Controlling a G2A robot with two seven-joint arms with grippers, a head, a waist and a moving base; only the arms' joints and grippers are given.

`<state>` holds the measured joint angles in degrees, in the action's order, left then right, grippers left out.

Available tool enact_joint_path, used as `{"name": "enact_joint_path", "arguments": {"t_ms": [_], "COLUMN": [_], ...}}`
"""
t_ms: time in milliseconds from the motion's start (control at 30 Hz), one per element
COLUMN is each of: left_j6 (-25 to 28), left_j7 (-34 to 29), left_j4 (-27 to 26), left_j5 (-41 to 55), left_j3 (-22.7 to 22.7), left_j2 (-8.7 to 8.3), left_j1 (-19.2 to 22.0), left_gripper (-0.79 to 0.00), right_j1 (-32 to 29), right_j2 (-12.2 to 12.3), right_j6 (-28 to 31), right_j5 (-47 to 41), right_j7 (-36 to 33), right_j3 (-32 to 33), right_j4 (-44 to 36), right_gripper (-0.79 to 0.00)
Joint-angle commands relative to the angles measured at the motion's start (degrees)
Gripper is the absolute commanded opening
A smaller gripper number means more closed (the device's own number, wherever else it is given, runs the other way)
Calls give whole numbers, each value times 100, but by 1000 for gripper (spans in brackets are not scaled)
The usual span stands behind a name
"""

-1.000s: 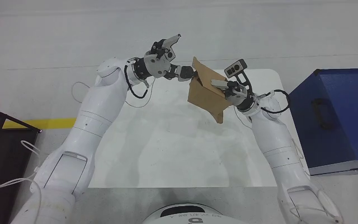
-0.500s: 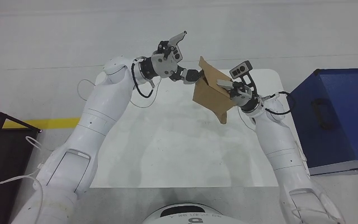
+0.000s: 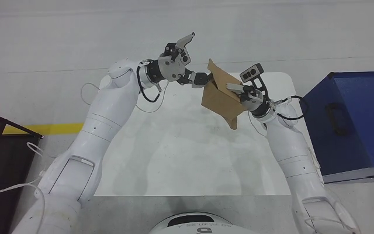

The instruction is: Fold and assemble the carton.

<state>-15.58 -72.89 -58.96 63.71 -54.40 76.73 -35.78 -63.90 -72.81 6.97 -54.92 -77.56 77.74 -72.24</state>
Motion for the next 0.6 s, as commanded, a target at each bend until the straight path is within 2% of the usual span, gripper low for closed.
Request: {"name": "enact_joint_path", "arguments": {"t_ms": [0, 267, 567], "left_j6": [0, -168, -237], "left_j7": [0, 101, 40], "left_j4": [0, -227, -160], "left_j5": [0, 46, -170], "left_j3": [0, -214, -161], "left_j2": [0, -59, -43], "left_j1": [0, -252, -198], "left_gripper": [0, 0, 0], "right_j1": [0, 0, -67], "right_j2": [0, 0, -11], "right_j6": [0, 0, -126], "right_j5": [0, 0, 16], "right_j7": [0, 0, 265], "right_j3": [0, 0, -146], "right_j4": [0, 0, -55], "right_gripper": [-785, -785, -785]}}
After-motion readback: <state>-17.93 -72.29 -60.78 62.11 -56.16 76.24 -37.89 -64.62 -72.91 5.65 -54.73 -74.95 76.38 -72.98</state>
